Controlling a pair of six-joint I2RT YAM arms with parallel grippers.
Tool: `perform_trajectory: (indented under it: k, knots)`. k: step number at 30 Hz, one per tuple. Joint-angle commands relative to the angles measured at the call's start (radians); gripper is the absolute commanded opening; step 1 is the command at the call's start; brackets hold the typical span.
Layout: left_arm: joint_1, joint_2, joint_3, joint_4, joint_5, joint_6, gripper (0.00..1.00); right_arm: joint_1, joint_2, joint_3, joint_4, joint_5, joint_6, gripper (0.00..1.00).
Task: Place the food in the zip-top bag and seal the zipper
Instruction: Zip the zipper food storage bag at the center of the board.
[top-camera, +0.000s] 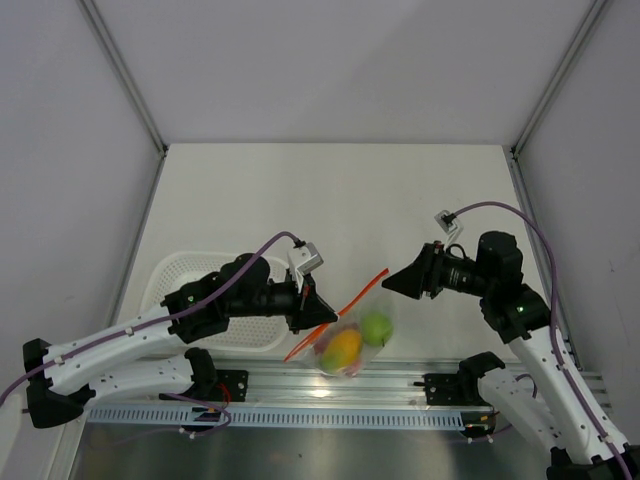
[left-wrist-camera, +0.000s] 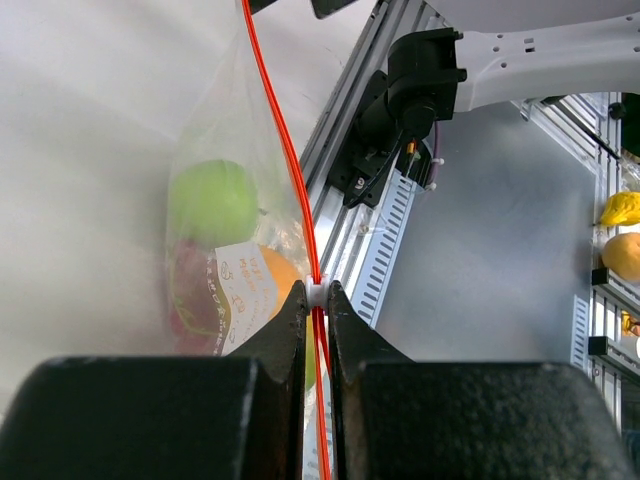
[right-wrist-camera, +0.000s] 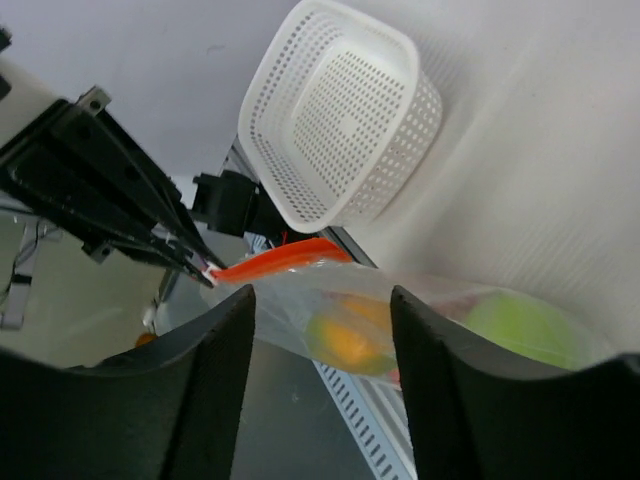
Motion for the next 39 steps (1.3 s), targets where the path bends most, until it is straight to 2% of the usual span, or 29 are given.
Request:
perform_trajectory:
  k: [1, 5, 10, 15, 20, 21, 25, 32, 39]
  knots:
    - [-0.004, -0.009, 0.007, 0.026, 0.028, 0.015, 0.01, -0.001, 0.006, 0.052, 0.041, -0.115, -0.088, 0.61]
    - [-0.004, -0.003, 0.013, 0.026, 0.043, 0.016, 0.01, -0.001, 0.043, 0.07, -0.009, -0.112, -0.182, 0.64]
    - [-0.004, 0.01, 0.02, 0.019, 0.057, 0.019, 0.01, 0.003, 0.062, 0.104, -0.046, -0.073, -0.257, 0.63]
    - [-0.004, 0.022, 0.028, 0.013, 0.085, 0.025, 0.01, 0.005, 0.095, 0.196, -0.1, -0.069, -0.325, 0.63]
    - [-0.004, 0.031, 0.042, -0.003, 0.103, 0.041, 0.01, 0.018, 0.144, 0.262, -0.132, -0.103, -0.421, 0.64]
    - [-0.004, 0.03, 0.046, -0.004, 0.106, 0.042, 0.01, 0.023, 0.154, 0.276, -0.135, -0.147, -0.433, 0.62]
    - [-0.004, 0.037, 0.053, -0.014, 0.119, 0.048, 0.0, 0.086, 0.215, 0.303, -0.146, -0.198, -0.475, 0.56]
    - [-0.004, 0.039, 0.057, -0.007, 0.131, 0.048, 0.01, 0.299, 0.298, 0.305, -0.138, -0.126, -0.498, 0.52]
    - [-0.004, 0.042, 0.059, -0.01, 0.137, 0.048, 0.01, 0.368, 0.301, 0.276, -0.131, -0.126, -0.532, 0.49]
